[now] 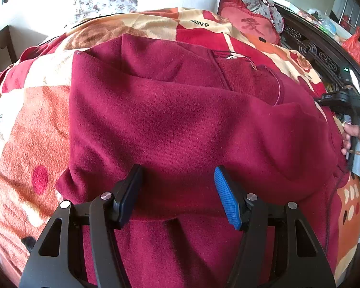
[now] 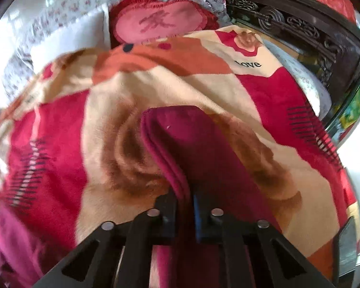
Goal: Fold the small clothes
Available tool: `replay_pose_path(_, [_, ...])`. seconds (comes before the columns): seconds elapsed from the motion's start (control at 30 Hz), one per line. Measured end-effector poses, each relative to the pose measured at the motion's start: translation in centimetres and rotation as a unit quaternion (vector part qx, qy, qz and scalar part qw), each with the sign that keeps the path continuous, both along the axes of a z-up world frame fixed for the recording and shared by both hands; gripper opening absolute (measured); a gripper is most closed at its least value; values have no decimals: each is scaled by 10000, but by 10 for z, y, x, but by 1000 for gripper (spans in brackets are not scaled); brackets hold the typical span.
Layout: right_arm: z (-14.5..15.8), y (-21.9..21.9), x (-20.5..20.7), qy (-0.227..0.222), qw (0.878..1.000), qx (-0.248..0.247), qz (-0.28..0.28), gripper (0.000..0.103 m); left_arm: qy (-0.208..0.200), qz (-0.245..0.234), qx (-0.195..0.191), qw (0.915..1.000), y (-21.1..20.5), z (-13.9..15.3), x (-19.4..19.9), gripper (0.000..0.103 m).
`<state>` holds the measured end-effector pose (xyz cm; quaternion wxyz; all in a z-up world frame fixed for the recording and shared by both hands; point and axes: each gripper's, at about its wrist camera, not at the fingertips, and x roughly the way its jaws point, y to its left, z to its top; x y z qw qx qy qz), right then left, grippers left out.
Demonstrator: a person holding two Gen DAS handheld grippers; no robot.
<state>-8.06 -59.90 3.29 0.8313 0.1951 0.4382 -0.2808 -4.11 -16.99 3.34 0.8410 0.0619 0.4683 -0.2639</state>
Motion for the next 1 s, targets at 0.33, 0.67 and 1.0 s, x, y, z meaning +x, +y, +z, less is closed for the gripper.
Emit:
replay_pose_path(0.33, [86, 39, -59, -1820, 9755, 834, 913, 7, 23, 244, -335, 9991, 21, 22, 2, 62])
replay_pose_path(0.67, [172, 158, -58, -2733, 9178, 1155, 2638, 7, -202, 625, -930, 9935, 68, 68, 12, 62])
replay_pose_path(1.0, [62, 295, -4, -1753, 9058, 1545, 3536, 7, 179, 1071, -1480, 9830, 113, 64, 30, 62])
